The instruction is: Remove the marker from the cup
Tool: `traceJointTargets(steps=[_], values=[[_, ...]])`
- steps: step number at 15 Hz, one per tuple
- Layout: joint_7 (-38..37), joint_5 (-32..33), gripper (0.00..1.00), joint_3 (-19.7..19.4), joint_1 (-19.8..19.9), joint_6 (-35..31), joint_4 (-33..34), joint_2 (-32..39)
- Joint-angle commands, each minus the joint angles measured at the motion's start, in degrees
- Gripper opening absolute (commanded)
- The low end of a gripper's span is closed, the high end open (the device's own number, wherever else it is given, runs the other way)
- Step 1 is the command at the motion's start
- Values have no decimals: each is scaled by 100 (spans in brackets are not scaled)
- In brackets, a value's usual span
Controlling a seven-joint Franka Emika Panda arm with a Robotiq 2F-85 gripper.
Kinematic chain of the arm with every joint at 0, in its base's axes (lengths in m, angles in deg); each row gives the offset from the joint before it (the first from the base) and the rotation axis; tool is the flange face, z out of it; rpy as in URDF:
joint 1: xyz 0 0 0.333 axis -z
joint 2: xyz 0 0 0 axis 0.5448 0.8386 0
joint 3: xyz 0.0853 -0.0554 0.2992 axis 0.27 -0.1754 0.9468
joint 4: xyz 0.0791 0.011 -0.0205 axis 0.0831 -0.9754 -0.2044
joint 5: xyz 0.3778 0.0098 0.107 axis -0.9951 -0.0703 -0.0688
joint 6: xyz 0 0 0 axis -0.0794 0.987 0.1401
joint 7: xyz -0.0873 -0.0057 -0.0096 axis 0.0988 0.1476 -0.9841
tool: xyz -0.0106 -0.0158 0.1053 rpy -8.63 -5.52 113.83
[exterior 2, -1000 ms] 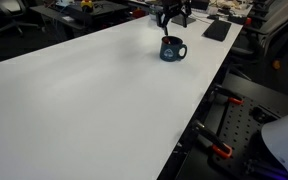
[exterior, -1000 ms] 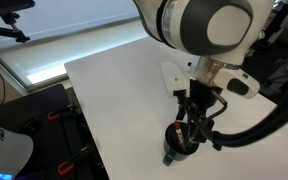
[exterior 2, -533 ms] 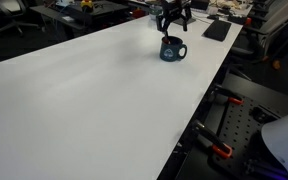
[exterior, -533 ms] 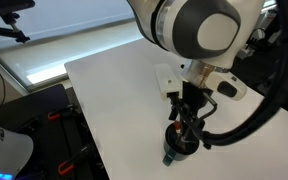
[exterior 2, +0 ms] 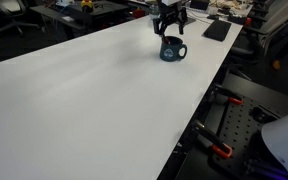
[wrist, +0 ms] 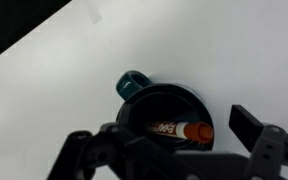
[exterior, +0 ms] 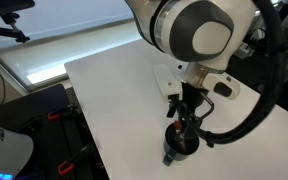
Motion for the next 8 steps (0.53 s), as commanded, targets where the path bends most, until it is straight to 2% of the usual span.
traceJointTargets(steps=[1,3,4,8], values=[[496,-338,100,178,161,-237,99,101],[798,-560,100,271,237,-278,167,119],[509,-359,100,142,110,-206,76,100],[651,-456,100,198,157,-222,141,119]])
